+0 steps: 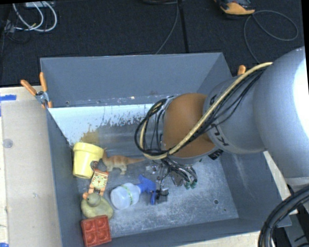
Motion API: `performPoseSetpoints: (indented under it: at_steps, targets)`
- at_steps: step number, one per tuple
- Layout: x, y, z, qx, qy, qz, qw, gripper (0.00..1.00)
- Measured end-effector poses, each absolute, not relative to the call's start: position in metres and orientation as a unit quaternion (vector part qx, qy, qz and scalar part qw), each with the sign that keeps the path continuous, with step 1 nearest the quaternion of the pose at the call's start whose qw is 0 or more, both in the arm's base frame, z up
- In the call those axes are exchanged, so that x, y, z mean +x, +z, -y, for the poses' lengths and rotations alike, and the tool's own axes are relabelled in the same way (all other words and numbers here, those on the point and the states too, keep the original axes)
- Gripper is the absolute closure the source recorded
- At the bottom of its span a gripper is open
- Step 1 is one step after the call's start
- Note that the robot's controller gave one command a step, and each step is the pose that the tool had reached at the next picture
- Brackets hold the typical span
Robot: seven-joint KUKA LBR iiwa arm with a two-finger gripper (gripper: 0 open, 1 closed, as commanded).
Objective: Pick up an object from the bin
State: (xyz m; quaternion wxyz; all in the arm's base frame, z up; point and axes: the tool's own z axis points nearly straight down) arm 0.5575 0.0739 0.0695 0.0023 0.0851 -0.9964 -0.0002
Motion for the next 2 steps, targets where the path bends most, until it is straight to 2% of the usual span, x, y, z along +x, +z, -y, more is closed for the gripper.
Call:
performPoseSetpoints:
  at_steps: [1,2]
  targets:
    - [0.554,0.111,-0.073,0.105,0.000,0.994,0.007,1.00]
    - [0.566,0.237,-0.069,0.124,0.000,0.992,0.002,1.00]
